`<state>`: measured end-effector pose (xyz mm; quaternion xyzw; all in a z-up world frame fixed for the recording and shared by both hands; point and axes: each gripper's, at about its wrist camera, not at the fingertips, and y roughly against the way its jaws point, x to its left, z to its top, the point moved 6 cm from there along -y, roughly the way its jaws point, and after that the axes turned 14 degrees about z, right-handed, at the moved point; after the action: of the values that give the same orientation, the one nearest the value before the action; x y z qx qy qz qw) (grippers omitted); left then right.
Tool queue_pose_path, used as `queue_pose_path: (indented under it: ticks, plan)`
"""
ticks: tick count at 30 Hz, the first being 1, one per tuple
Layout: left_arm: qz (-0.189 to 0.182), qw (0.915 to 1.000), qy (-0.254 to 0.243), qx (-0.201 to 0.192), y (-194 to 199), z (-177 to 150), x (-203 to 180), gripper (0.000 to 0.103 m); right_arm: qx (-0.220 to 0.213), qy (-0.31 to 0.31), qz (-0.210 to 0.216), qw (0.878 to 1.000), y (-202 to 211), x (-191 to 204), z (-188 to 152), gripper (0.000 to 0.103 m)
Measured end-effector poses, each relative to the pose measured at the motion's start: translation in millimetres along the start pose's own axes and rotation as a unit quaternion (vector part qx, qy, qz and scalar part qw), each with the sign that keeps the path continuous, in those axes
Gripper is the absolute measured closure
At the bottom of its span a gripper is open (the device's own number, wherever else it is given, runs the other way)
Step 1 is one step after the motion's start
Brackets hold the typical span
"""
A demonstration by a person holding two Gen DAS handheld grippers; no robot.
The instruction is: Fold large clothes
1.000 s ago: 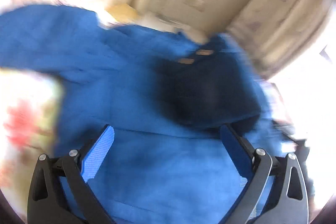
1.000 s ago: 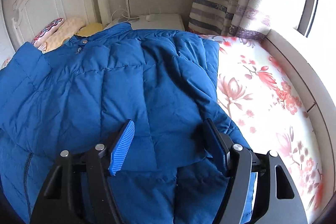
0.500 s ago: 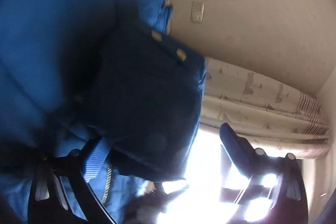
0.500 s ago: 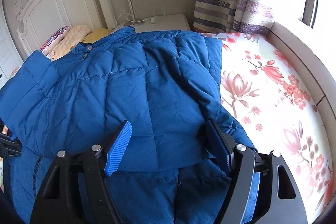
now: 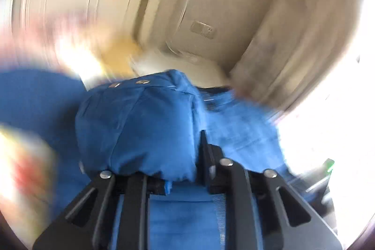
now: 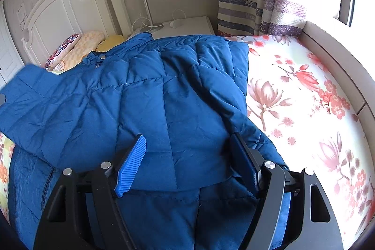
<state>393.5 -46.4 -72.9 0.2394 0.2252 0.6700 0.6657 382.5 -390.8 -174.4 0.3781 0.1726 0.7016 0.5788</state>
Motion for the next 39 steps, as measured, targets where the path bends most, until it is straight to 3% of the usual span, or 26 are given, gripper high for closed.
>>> queue_pose_path:
  ticks: [1,2,3,4,6,7,8,9,12,13,14,16,18,19,21,24,26,30,35,39]
  plan:
    - [0.086,0.9929,-0.080,-0.020,-6,-11,-11,0.071,-0.001,-0.001,0.001,1.000,0,0,0,0.032]
    - [0.131,0.9852,-0.109,-0.015,-16,-20,-14,0.050,-0.001,-0.001,0.002,1.000,0,0,0,0.032]
    - [0.153,0.9809,-0.119,-0.001,-25,-26,-15,0.021,-0.001,-0.002,0.001,1.000,0,-1,0,0.032]
    - [0.134,0.9843,-0.109,0.035,-39,-36,-14,0.014,-0.001,-0.002,0.002,1.000,0,-1,0,0.032]
    - [0.014,0.9940,-0.016,0.107,-55,-47,-5,0.012,-0.002,-0.003,0.004,1.000,1,-1,0,0.032]
    - [-0.027,0.9907,0.034,0.129,-59,-50,-1,0.010,-0.003,-0.003,0.004,1.000,1,-1,0,0.032]
    - [-0.075,0.9798,0.104,0.154,-66,-52,14,0.008,-0.003,-0.003,0.003,1.000,2,-1,0,0.032]
    - [-0.112,0.9630,0.175,0.172,-74,-53,32,0.008,-0.004,-0.003,0.003,1.000,2,-1,0,0.032]
    - [-0.164,0.9209,0.301,0.186,-85,-55,70,0.011,-0.007,-0.005,0.006,1.000,3,-1,-1,0.032]
    - [-0.161,0.9157,0.321,0.181,-83,-52,78,0.012,-0.008,-0.007,0.008,1.000,3,-1,-1,0.032]
    - [-0.146,0.9162,0.334,0.167,-80,-49,87,0.012,-0.008,-0.007,0.009,1.000,3,-1,-1,0.032]
    - [-0.094,0.9344,0.318,0.129,-62,-39,94,0.012,-0.007,-0.006,0.008,1.000,3,-1,-1,0.032]
    - [-0.020,0.9656,0.246,0.081,-40,-21,80,0.011,-0.008,-0.005,0.008,1.000,4,-2,-1,0.032]
    - [0.008,0.9768,0.204,0.065,-33,-10,66,0.011,-0.008,-0.006,0.010,1.000,4,-2,-1,0.032]
    - [0.047,0.9899,0.127,0.042,-33,3,51,0.010,-0.011,-0.008,0.015,1.000,5,-4,-1,0.032]
    - [0.068,0.9953,0.056,0.040,-31,3,27,0.007,-0.014,-0.015,0.023,1.000,7,-6,-1,0.032]
    - [0.087,0.9945,0.027,0.052,-52,-1,14,0.006,-0.016,-0.018,0.028,0.999,7,-6,-2,0.032]
    - [0.103,0.9889,0.016,0.106,-86,-45,23,0.003,-0.024,-0.028,0.044,0.998,10,-9,-2,0.032]
    - [0.102,0.9902,-0.006,0.094,-89,-52,21,0.002,-0.046,-0.044,0.070,0.996,18,-13,-2,0.030]
    - [0.074,0.9934,0.024,0.084,-86,-51,29,0.002,-0.117,-0.069,0.092,0.987,46,-21,-2,0.030]
